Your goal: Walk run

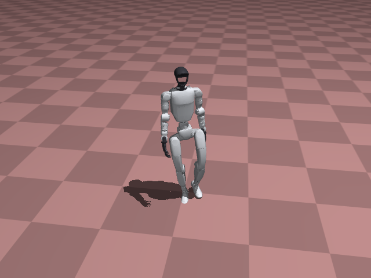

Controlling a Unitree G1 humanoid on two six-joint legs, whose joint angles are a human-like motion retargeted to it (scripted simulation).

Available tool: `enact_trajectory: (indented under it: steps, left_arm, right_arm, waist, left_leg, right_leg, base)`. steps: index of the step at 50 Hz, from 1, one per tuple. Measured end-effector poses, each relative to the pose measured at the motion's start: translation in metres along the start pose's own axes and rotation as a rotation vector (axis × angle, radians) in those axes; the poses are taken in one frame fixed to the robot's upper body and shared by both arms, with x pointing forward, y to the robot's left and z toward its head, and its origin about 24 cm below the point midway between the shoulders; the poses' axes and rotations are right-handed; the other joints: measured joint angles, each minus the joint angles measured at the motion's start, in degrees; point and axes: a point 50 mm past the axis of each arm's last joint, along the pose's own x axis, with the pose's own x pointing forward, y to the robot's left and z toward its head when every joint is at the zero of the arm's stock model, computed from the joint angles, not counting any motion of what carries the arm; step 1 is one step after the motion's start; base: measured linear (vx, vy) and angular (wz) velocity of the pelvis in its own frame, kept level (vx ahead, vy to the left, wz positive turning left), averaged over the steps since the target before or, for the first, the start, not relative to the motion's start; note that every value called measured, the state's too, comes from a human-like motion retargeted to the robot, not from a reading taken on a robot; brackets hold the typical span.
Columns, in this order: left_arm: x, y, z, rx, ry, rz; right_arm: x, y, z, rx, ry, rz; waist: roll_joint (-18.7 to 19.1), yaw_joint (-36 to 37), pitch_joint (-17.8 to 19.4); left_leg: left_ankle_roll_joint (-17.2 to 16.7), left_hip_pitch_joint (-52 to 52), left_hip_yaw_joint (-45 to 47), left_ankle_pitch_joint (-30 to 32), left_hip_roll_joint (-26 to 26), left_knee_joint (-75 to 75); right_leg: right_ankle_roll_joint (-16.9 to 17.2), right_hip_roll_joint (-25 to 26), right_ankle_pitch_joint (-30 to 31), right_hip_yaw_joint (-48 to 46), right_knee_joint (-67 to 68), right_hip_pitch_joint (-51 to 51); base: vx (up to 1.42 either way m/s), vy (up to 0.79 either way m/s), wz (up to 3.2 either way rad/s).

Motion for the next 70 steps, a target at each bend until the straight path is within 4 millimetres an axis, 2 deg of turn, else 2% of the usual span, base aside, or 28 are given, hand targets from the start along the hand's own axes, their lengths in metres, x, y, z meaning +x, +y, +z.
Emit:
enact_trajectory:
  steps: [5, 8, 11, 14, 15, 17, 19, 21, 23, 25, 26, 30, 32, 35, 40, 43, 47, 50, 52, 54, 56, 57, 60, 62, 67, 70]
  left_arm:
    - [-0.007, -0.021, -0.028, -0.019, 0.118, -0.048]
    - [-0.01, -0.029, -0.035, -0.022, 0.154, -0.088]
    - [-0.012, -0.03, -0.039, -0.012, 0.171, -0.115]
    - [-0.01, -0.024, -0.037, -0.012, 0.173, -0.105]
    - [-0.01, -0.022, -0.035, -0.014, 0.171, -0.1]
    - [-0.01, -0.021, -0.037, -0.026, 0.18, -0.102]
    - [-0.009, -0.02, -0.035, -0.045, 0.182, -0.098]
    - [-0.005, -0.014, -0.023, -0.051, 0.146, -0.082]
    - [0.0, -0.006, -0.005, -0.042, 0.084, -0.067]
    - [0.004, 0.006, 0.015, -0.035, 0.016, -0.047]
    - [0.006, 0.014, 0.027, -0.032, -0.024, -0.034]
    - [0.008, 0.047, 0.076, -0.005, -0.184, 0.03]
    - [0.007, 0.064, 0.098, 0.009, -0.255, 0.061]
    - [0.001, 0.086, 0.126, 0.013, -0.35, 0.104]
    - [-0.012, 0.118, 0.16, 0.023, -0.473, 0.163]
    - [-0.019, 0.129, 0.172, 0.026, -0.528, 0.18]
    - [-0.025, 0.131, 0.184, 0.026, -0.602, 0.176]
    - [-0.02, 0.122, 0.172, 0.033, -0.583, 0.15]
    - [-0.011, 0.102, 0.154, 0.037, -0.524, 0.103]
    - [-0.003, 0.082, 0.134, 0.028, -0.449, 0.061]
    - [0.003, 0.065, 0.111, 0.019, -0.364, 0.038]
    - [0.005, 0.057, 0.1, 0.017, -0.324, 0.032]
    - [0.007, 0.037, 0.072, 0.02, -0.225, 0.011]
    - [0.007, 0.026, 0.052, 0.028, -0.159, -0.006]
    - [0.0, 0.004, 0.001, 0.082, -0.005, -0.041]
    - [-0.006, -0.008, -0.025, 0.081, 0.082, -0.067]
  right_arm:
    - [0.006, 0.003, 0.071, -0.02, -0.199, 0.01]
    - [0.005, 0.003, 0.101, -0.04, -0.289, 0.007]
    - [0.002, 0.004, 0.118, -0.04, -0.346, 0.004]
    - [0.002, 0.005, 0.12, -0.033, -0.362, 0.012]
    - [0.002, 0.006, 0.116, -0.033, -0.354, 0.019]
    - [0.004, 0.005, 0.095, -0.04, -0.297, 0.03]
    - [0.004, 0.006, 0.066, -0.055, -0.221, 0.038]
    - [0.003, 0.006, 0.04, -0.064, -0.154, 0.035]
    - [0.0, 0.002, 0.017, -0.068, -0.097, 0.029]
    - [-0.003, -0.003, -0.004, -0.092, -0.035, 0.032]
    - [-0.004, -0.003, -0.012, -0.108, -0.007, 0.027]
    - [-0.011, -0.005, -0.042, -0.119, 0.086, 0.002]
    - [-0.016, -0.007, -0.058, -0.094, 0.138, 0.004]
    - [-0.024, -0.008, -0.081, -0.07, 0.207, 0.019]
    - [-0.035, -0.006, -0.107, -0.042, 0.285, 0.003]
    - [-0.04, -0.001, -0.118, 0.01, 0.317, 0.01]
    - [-0.039, 0.005, -0.118, 0.058, 0.315, 0.014]
    - [-0.038, 0.006, -0.116, 0.073, 0.307, 0.002]
    - [-0.038, 0.006, -0.116, 0.086, 0.317, -0.012]
    - [-0.035, 0.003, -0.11, 0.081, 0.295, -0.035]
    - [-0.031, 0.001, -0.1, 0.071, 0.261, -0.054]
    - [-0.028, 0.0, -0.093, 0.066, 0.242, -0.058]
    - [-0.016, 0.001, -0.064, 0.043, 0.169, -0.056]
    - [-0.009, 0.002, -0.041, 0.03, 0.113, -0.052]
    - [0.004, 0.006, 0.023, 0.007, -0.05, -0.019]
    - [0.007, 0.007, 0.06, -0.02, -0.152, -0.006]
  waist:
    - [3.73, 3.67, 2.1]
    - [4.49, 6.03, 3.05]
    - [4.9, 7.54, 3.22]
    - [5.3, 8.04, 2.56]
    - [5.48, 8.22, 2.12]
    - [6.32, 9.73, 1.31]
    - [6.67, 10.08, -0.37]
    - [8.04, 9.04, -0.85]
    - [9.77, 7.81, -0.81]
    - [11.26, 7.4, -1.24]
    - [11.46, 7.02, -1.37]
    - [10.93, 3.75, -1.64]
    - [10.18, 0.97, -2.01]
    - [8.9, -2.76, -2.42]
    - [5.82, -8.23, -1.3]
    - [5.63, -10.11, -1.48]
    - [5.45, -10.89, -2.26]
    - [4.16, -11.62, -3.1]
    - [4.05, -10.89, -4.07]
    - [2.6, -9.75, -4.56]
    - [0.61, -8.59, -4.15]
    - [-0.33, -7.92, -3.92]
    - [-2.11, -5.77, -3.01]
    - [-1.91, -4.36, -2.48]
    - [-0.01, -1.58, -1.26]
    - [2.27, 0.54, -0.27]
  left_leg:
    - [-5.0, -6.81, -5.23, 0.21, 0.64, -17.63]
    - [-6.07, -10.07, -7.68, -0.61, 0.16, -25.12]
    - [-6.24, -12.21, -9.07, -0.82, -0.44, -27.47]
    - [-3.87, -12.9, -11.11, -0.73, -1.23, -24.54]
    - [-3.14, -12.68, -11.37, -0.5, -1.32, -23.13]
    - [-3.46, -11.42, -9.86, 1.94, 0.11, -21.01]
    - [-3.98, -10.72, -9.6, 2.2, 2.14, -18.03]
    - [-2.52, -8.08, -10.8, 0.93, 3.5, -16.92]
    - [-0.41, -4.7, -12.18, -0.84, 4.09, -17.26]
    - [0.51, -1.92, -12.33, -2.76, 5.61, -17.83]
    - [0.78, -0.64, -11.99, -3.44, 5.91, -18.47]
    - [2.52, 3.86, -12.29, -4.68, 4.61, -22.05]
    - [3.68, 5.78, -13.61, -5.19, 2.92, -23.58]
    - [4.79, 9.25, -14.96, -6.47, 0.57, -25.44]
    - [5.68, 17.87, -17.65, -9.77, -3.48, -27.55]
    - [5.14, 22.04, -18.98, -11.93, -3.12, -27.74]
    - [4.59, 25.15, -19.2, -12.74, -3.0, -25.84]
    - [4.08, 27.24, -18.43, -6.58, -3.97, -22.28]
    - [4.13, 26.22, -15.34, 2.08, -3.42, -16.44]
    - [6.33, 24.02, -8.66, 10.56, -3.23, -8.27]
    - [9.0, 21.02, -3.37, 14.99, -3.12, 2.3]
    - [9.7, 19.04, -1.26, 14.79, -2.68, 7.66]
    - [9.02, 11.27, 3.6, 7.04, -0.09, 19.4]
    - [5.87, 6.16, 3.04, 4.07, -0.17, 20.58]
    - [1.1, -4.32, 3.08, -0.49, 1.72, 10.66]
    - [-2.01, -8.44, -2.49, 0.45, 1.12, -2.45]
  right_leg:
    - [-0.26, 5.54, -2.42, -1.36, -3.25, 6.94]
    - [0.14, 6.61, -4.07, -1.34, -4.65, 11.14]
    - [0.95, 7.15, -5.41, -0.51, -4.59, 14.44]
    - [2.59, 7.76, -4.27, 1.2, -3.18, 16.61]
    - [3.23, 7.94, -3.22, 1.53, -2.48, 17.26]
    - [4.35, 8.4, 1.92, 3.42, 0.04, 19.12]
    - [4.53, 7.37, 10.56, 2.62, 4.44, 19.05]
    - [3.7, 7.43, 19.59, 1.93, 12.19, 17.07]
    - [2.64, 7.85, 25.65, 0.56, 22.65, 13.34]
    - [-0.23, 6.48, 23.84, -1.42, 34.0, 7.56]
    - [-0.5, 5.9, 20.26, -0.81, 38.96, 3.46]
    - [2.44, 3.7, 11.31, 0.75, 47.26, -10.94]
    - [4.0, 2.94, 7.48, 1.25, 44.25, -16.69]
    - [4.95, 1.04, 3.9, 0.97, 32.14, -21.88]
    - [8.11, 0.49, 1.75, 7.02, 4.44, -24.7]
    - [10.19, 0.94, 0.92, 7.33, -2.94, -26.53]
    - [3.82, -0.34, 2.44, 4.85, 3.59, -28.55]
    - [2.85, -2.21, 7.0, 4.49, 9.27, -28.05]
    - [2.38, -3.2, 6.81, 4.93, 12.08, -26.62]
    - [1.17, -4.14, 4.51, 6.27, 11.69, -23.13]
    - [0.59, -5.1, 2.71, 6.79, 10.49, -18.85]
    - [0.37, -5.47, 1.96, 6.77, 10.03, -16.99]
    - [0.57, -6.0, 0.49, 6.33, 8.04, -12.29]
    - [0.2, -4.54, 0.33, 5.38, 5.54, -9.14]
    - [-1.46, 0.04, -1.08, 2.68, 0.56, -1.99]
    - [-2.32, 3.92, -2.49, 1.92, -2.01, 2.44]
  base:
    - [0.59, -0.07, -0.35]
    - [0.75, -0.03, -0.48]
    - [0.84, 0.0, -0.3]
    - [0.77, 0.02, -0.08]
    - [0.65, 0.02, -0.37]
    - [1.1, 0.09, -0.74]
    - [1.12, 0.08, -0.65]
    - [0.91, 0.04, -0.03]
    - [0.88, 0.05, 0.21]
    - [0.7, 0.01, -0.22]
    - [0.64, -0.03, -0.36]
    - [0.66, -0.04, 0.15]
    - [0.54, -0.07, 0.69]
    - [0.99, -0.15, 0.57]
    - [0.71, -0.16, 0.53]
    - [0.91, -0.26, 0.36]
    - [0.82, -0.26, 0.25]
    - [1.03, -0.32, 0.28]
    - [1.03, -0.22, 0.01]
    - [0.85, -0.16, -0.27]
    - [0.92, -0.24, -0.21]
    - [0.9, -0.24, -0.06]
    - [0.75, -0.15, -0.02]
    - [0.59, -0.11, -0.18]
    - [0.63, -0.11, -0.13]
    - [0.72, -0.07, -0.32]
